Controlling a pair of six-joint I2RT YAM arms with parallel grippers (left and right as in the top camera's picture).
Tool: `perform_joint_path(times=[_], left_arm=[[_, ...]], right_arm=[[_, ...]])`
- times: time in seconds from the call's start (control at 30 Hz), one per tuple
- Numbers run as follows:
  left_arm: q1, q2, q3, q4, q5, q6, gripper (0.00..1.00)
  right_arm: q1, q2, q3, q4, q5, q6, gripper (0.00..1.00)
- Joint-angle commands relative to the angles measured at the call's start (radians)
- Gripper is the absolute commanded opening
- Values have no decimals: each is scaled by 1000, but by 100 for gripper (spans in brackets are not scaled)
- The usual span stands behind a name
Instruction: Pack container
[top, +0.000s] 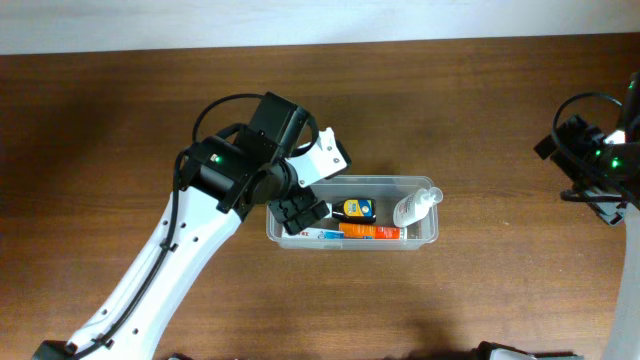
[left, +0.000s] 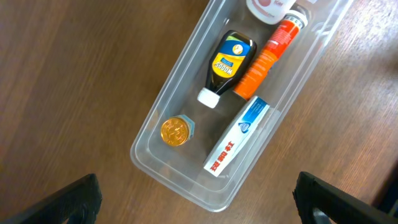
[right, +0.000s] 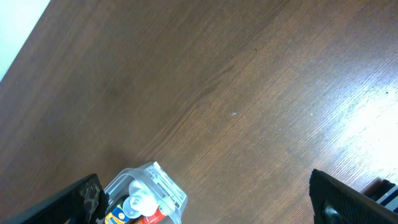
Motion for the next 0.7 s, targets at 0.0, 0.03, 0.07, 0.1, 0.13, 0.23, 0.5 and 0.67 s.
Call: perform_joint_path(times=[0.0,0.03,0.07,0.1,0.13,0.23,0.5,0.67], left_arm=[[-1,-20,15,0,-26,-13,100],[-1,-21,15,0,-26,-13,100],[-1,-21,15,0,-25,-12,100],[0,-21,15,0,-26,-12,100],[0,-21,15,1,-26,-12,100],[0,-37,14,0,-25,-13,100],[40,-191,7,-78,-34,-12,100],[174,-336,-22,-111,42,-13,100]], right_arm=[[-6,1,6,0,-2,-10,98],[-6,1,6,0,-2,-10,99],[-6,1,6,0,-2,-10,98],[-6,1,6,0,-2,-10,98],[-6,1,6,0,-2,-10,98],[-6,1,6,0,-2,-10,98],[-6,1,6,0,-2,-10,98],[-6,1,6,0,-2,-10,98]])
